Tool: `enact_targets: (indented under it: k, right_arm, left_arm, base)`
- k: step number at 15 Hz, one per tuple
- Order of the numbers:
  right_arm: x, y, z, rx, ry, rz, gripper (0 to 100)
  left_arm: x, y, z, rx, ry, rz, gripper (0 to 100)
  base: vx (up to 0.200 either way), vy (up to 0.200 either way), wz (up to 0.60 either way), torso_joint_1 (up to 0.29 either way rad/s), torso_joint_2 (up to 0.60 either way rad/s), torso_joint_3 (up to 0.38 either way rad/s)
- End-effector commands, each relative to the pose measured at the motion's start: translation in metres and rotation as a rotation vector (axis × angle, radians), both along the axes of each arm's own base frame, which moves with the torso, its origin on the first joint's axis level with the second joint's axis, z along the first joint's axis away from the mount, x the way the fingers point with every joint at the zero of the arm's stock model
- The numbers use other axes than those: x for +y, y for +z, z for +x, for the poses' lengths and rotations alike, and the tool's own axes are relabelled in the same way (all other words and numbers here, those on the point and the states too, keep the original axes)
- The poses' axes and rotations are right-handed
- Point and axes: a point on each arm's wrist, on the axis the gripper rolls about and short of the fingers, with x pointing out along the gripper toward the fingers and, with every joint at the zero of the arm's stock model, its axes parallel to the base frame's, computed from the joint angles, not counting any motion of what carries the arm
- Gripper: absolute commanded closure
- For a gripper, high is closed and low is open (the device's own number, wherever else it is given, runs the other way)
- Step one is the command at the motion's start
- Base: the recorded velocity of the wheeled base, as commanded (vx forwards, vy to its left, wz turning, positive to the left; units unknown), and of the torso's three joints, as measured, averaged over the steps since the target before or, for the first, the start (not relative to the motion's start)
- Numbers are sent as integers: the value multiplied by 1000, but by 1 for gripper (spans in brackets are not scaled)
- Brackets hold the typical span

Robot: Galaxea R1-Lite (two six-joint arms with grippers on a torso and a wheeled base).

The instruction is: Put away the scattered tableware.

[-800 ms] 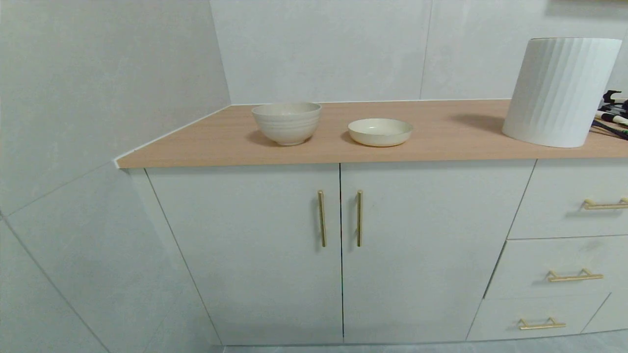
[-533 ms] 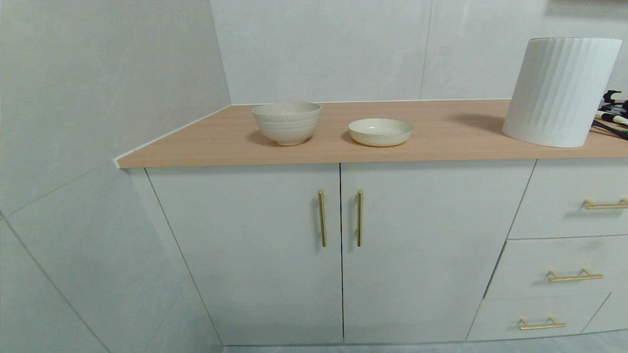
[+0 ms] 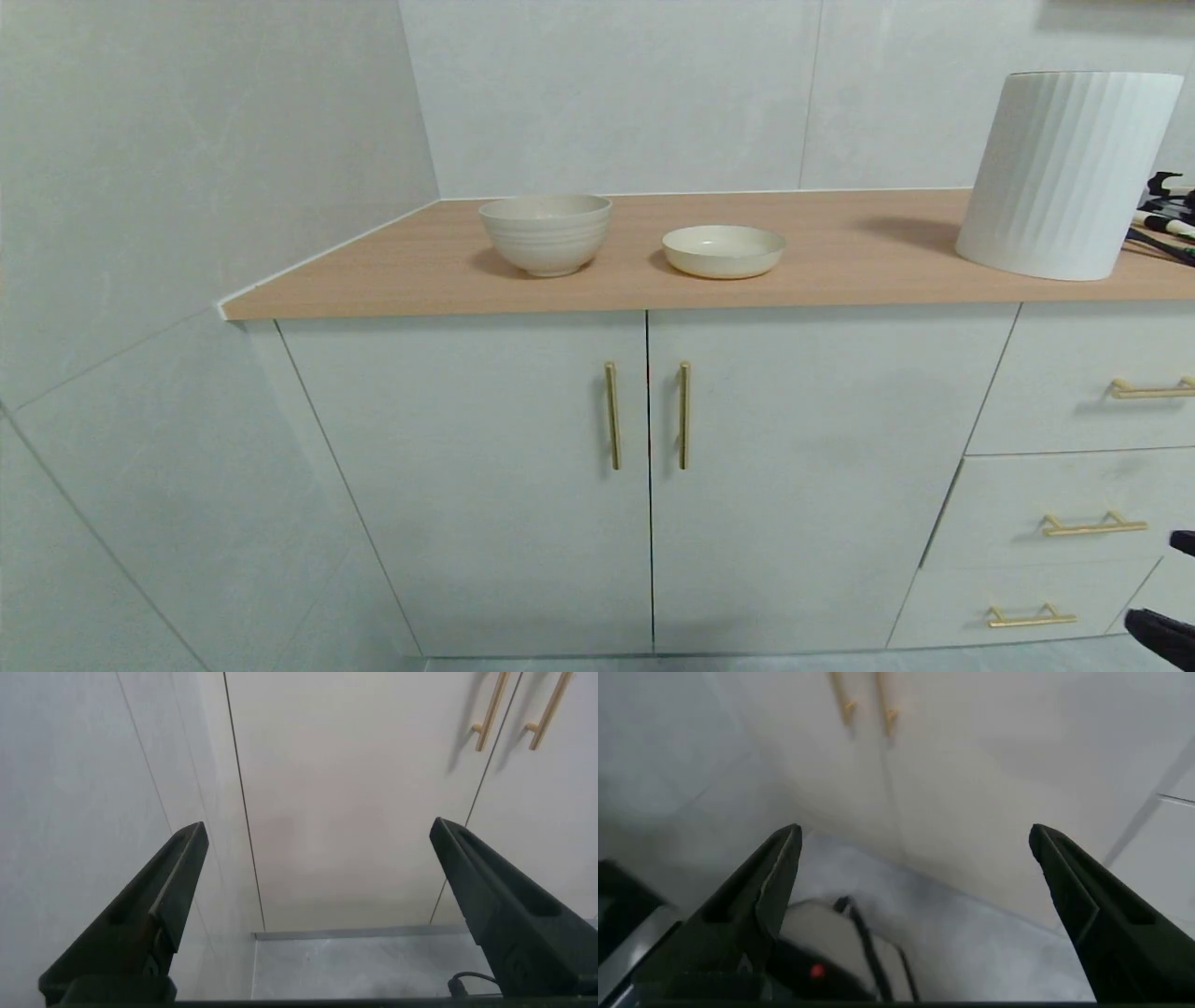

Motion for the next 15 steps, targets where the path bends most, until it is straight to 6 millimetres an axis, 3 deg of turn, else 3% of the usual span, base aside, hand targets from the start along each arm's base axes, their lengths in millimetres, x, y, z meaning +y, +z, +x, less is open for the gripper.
enact_targets:
  k: [1, 5, 9, 13, 15]
  right_arm:
    - [32, 10, 66, 160, 106, -46, 0]
    - [87, 9, 128, 222, 234, -59, 0]
    - [130, 10, 177, 286, 243, 25, 0]
    - [155, -4, 213, 300, 244, 27, 0]
    - [172, -33, 238, 295, 247, 30, 0]
  left_arm:
    - [0, 0, 0, 0, 0, 0, 0]
    - [0, 0, 0, 0, 0, 0, 0]
    - [0, 0, 0, 0, 0, 0, 0]
    - [0, 0, 0, 0, 0, 0, 0]
    - [0, 0, 0, 0, 0, 0, 0]
  base:
    - [0, 0, 0, 0, 0, 0]
    - [0, 0, 0, 0, 0, 0]
    - [0, 0, 0, 0, 0, 0]
    - [0, 0, 0, 0, 0, 0]
    - [0, 0, 0, 0, 0, 0]
